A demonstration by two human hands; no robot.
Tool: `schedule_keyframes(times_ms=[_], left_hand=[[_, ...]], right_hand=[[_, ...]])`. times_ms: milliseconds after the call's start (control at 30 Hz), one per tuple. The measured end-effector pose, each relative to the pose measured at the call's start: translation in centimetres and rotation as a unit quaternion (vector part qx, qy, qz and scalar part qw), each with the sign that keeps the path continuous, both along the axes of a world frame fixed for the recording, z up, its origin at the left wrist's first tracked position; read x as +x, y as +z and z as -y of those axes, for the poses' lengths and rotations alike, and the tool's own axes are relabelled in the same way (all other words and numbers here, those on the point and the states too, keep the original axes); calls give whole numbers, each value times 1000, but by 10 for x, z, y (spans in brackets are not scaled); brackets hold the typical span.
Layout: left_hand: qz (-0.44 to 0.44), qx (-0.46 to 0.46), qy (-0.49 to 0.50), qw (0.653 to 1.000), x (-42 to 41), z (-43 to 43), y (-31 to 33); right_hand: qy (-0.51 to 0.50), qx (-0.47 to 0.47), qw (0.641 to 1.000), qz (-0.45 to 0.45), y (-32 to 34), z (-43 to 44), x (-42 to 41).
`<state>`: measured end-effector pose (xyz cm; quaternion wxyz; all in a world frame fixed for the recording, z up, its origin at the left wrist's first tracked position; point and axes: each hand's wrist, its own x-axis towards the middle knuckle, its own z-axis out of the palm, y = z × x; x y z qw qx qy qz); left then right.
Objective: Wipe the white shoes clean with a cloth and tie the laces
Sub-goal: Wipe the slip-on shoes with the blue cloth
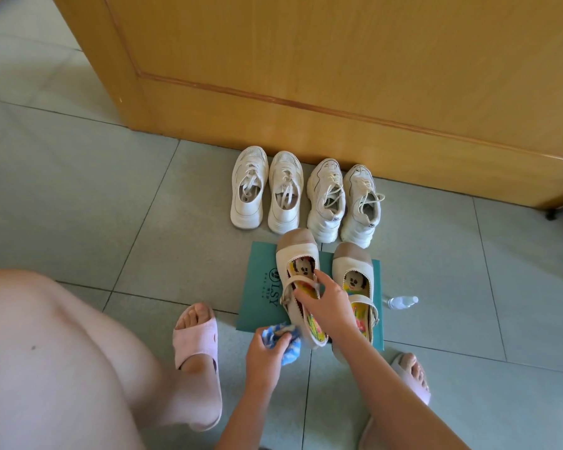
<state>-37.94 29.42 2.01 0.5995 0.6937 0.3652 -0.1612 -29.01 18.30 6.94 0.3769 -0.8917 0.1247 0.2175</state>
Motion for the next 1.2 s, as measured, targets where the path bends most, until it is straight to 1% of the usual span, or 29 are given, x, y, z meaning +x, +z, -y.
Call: schedule_keyframes(times_ms=[100, 233, 367, 467, 533, 600, 667, 700, 800, 867, 1000, 1067, 1100, 1133, 1167, 1200], left_hand=[[11, -10, 22, 1000, 9, -6, 3], [36, -17, 74, 996, 22, -13, 12], [57, -17, 101, 993, 30, -19, 17], [64, -13, 112, 992, 38, -23, 19], [71, -13, 109, 991, 48, -26, 20], [81, 8, 94, 992, 60, -29, 18], [93, 38, 68, 993, 71, -32, 15], [96, 45, 49, 993, 75, -33, 13], [92, 64, -24, 993, 78, -35, 8], [94, 81, -38, 992, 74, -37, 3], [106, 129, -6, 986, 64, -39, 3], [131, 175, 37, 975, 59, -38, 11], [136, 183, 63, 972, 56, -37, 19], [131, 168, 79, 974, 53, -35, 26], [114, 129, 74, 982, 50, -32, 31], [88, 78, 47, 992, 46, -26, 36]], right_hand=[[-14, 15, 1000, -7, -1, 3, 0], [-12, 1, 1000, -6, -2, 1, -1], [-7, 3, 1000, -7, -3, 0, -6], [-40, 33, 998, -21, -1, 6, -16], [-61, 35, 997, -13, 3, 10, -29], [-75, 11, 997, 20, 10, 11, -44], [-79, -49, 994, 59, 17, 7, -54], [-73, -79, 992, 64, 20, 5, -57], [-29, -130, 991, 26, 23, 0, -62], [-23, -144, 989, 7, 23, 0, -64], [-23, -155, 987, -30, 22, 2, -66], [-30, -143, 988, -51, 24, 3, -65], [-34, -137, 988, -62, 27, 3, -64], [-36, -132, 988, -71, 28, 3, -64], [-40, -126, 988, -78, 29, 2, -64], [-52, -112, 989, -83, 28, 2, -64]])
